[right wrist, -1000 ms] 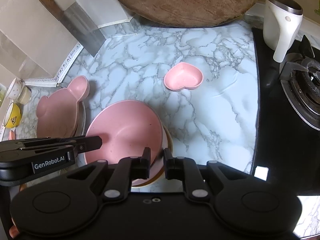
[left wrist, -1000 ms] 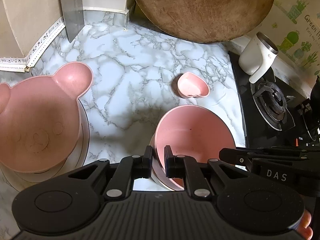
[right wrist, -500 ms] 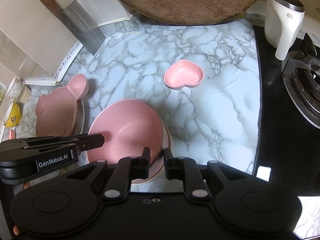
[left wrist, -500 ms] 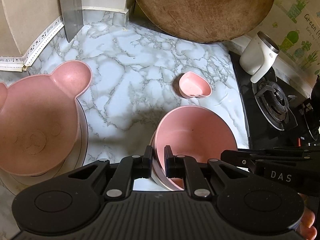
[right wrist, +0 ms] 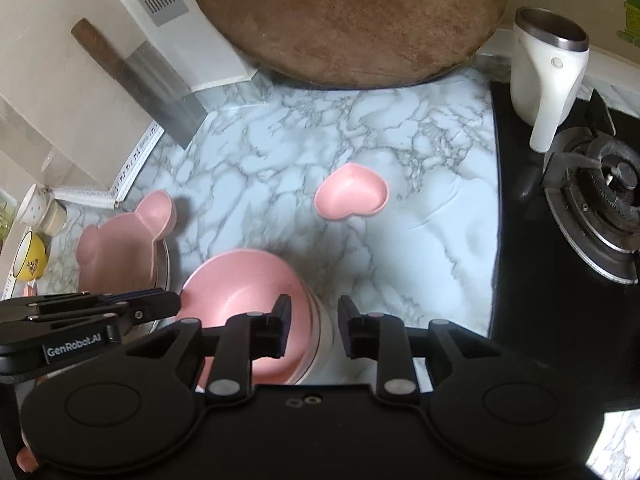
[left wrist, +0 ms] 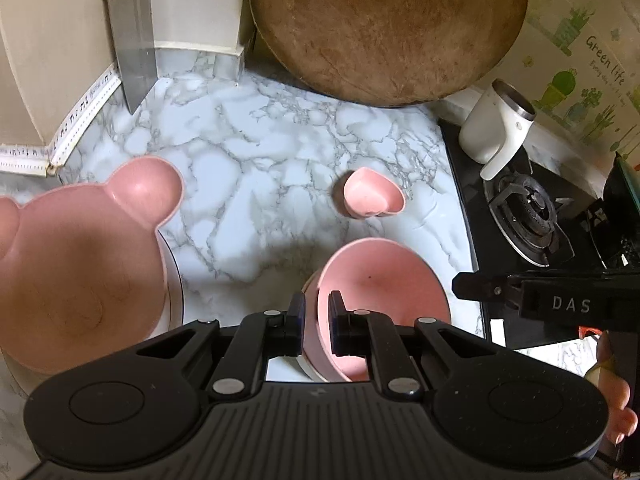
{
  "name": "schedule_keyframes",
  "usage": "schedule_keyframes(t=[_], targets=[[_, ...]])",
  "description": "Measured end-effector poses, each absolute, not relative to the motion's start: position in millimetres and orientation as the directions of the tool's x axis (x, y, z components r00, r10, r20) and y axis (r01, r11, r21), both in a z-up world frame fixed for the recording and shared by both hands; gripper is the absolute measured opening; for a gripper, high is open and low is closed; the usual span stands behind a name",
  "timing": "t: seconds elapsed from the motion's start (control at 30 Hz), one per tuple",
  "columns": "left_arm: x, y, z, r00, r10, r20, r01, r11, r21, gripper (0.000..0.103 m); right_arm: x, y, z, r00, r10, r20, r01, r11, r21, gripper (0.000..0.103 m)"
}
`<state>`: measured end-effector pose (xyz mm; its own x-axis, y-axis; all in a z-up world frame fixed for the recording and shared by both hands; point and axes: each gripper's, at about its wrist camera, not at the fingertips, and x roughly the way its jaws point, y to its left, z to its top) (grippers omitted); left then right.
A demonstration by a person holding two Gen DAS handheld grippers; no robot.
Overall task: Organize plates and bowls
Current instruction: 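Open both tools and lift them off the pink bowl, then move both open tools over the small pink heart-shaped dish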
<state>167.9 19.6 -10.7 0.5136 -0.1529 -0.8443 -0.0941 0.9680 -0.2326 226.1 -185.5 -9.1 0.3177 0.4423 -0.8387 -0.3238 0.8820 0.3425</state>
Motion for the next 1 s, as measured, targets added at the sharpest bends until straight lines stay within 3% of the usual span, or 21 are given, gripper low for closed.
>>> schedule_keyframes(t=[0.53, 0.6, 0.67, 0.7, 0.8, 0.93, 1.0], targets=[[215, 11, 22, 0.625, -0.097, -0.775, -0.021, 0.99, -0.141, 0.014, 262, -198, 15, 0.416, 0.488, -0.767, -0.369, 0.862, 0.348, 0.053], [222, 8, 21, 0.627, -0.106, -0.772, -0.004, 0.99, -0.139, 0.026, 267, -198, 15, 0.427, 0.484, -0.764, -0.373, 0.864, 0.339, 0.057], [228, 5, 19, 0.635, -0.096, -0.766, 0.001, 0.992, -0.123, 0.056, 272, -197, 14, 0.423, 0.488, -0.763, -0.378, 0.861, 0.341, 0.062], [231, 4, 18, 0.642, -0.088, -0.761, 0.002, 0.993, -0.114, 0.066, 275, -197, 12, 0.426, 0.485, -0.764, -0.377, 0.862, 0.338, 0.063], [243, 3, 15, 0.637, -0.086, -0.766, -0.001, 0.994, -0.113, 0.067, 283, -196, 8, 0.43, 0.479, -0.765, -0.377, 0.865, 0.33, 0.066], [265, 8, 5, 0.609, -0.097, -0.787, -0.025, 0.99, -0.142, 0.076, 298, -197, -3, 0.429, 0.465, -0.774, -0.362, 0.874, 0.325, 0.08], [276, 10, -3, 0.592, -0.106, -0.799, -0.037, 0.987, -0.159, 0.076, 308, -198, -10, 0.418, 0.457, -0.785, -0.345, 0.879, 0.328, 0.081]])
